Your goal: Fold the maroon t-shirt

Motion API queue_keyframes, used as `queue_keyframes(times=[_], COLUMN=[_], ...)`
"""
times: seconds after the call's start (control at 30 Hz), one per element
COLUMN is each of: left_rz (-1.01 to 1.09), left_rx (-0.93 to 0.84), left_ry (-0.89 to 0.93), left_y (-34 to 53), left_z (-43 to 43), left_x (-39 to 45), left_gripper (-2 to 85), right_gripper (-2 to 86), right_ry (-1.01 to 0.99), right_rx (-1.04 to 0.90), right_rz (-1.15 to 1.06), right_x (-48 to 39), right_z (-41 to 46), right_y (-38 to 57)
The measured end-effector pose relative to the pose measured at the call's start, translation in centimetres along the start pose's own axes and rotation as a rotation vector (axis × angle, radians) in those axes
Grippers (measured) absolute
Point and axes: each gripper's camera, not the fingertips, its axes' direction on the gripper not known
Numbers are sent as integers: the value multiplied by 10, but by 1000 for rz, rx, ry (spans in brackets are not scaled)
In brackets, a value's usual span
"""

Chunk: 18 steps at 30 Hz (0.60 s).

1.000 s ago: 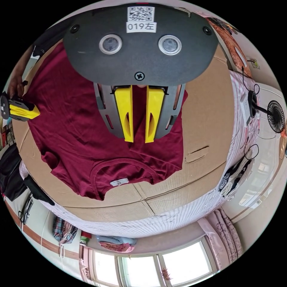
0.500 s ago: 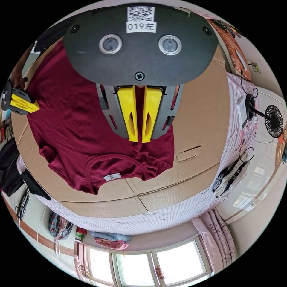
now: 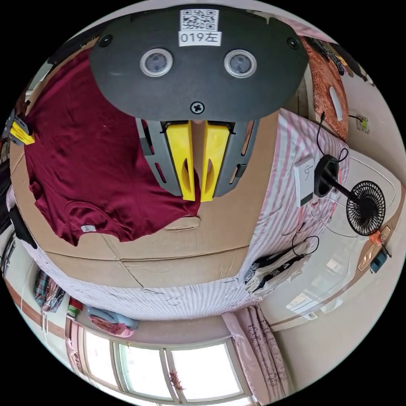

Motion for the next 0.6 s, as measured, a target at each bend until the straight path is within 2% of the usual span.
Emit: queue_keyframes(times=[0.1, 0.23, 0.27, 0.37, 0.5, 0.6], left_rz=[-74, -143, -166, -84, 62, 53], left_rx=[-52, -58, -26, 69, 91, 98], left_ry=[41, 199, 191, 257, 283, 295], left_y=[6, 18, 25, 40, 55, 64], left_z=[25, 30, 20, -11, -35, -44], left_x=[-40, -77, -83, -65, -20, -11], left_gripper=[15, 15, 14, 11, 10, 10], right_gripper=[-7, -8, -7, 2, 80, 77], right_ry=[16, 28, 46, 100, 160, 181], right_rx=[-3, -19, 43, 188, 120, 162], right_rz=[-20, -18, 14, 72, 36, 190], right_x=[-4, 4, 11, 29, 39, 75], right_z=[0, -8, -19, -42, -27, -17], right_y=[-2, -9, -10, -15, -56, -82])
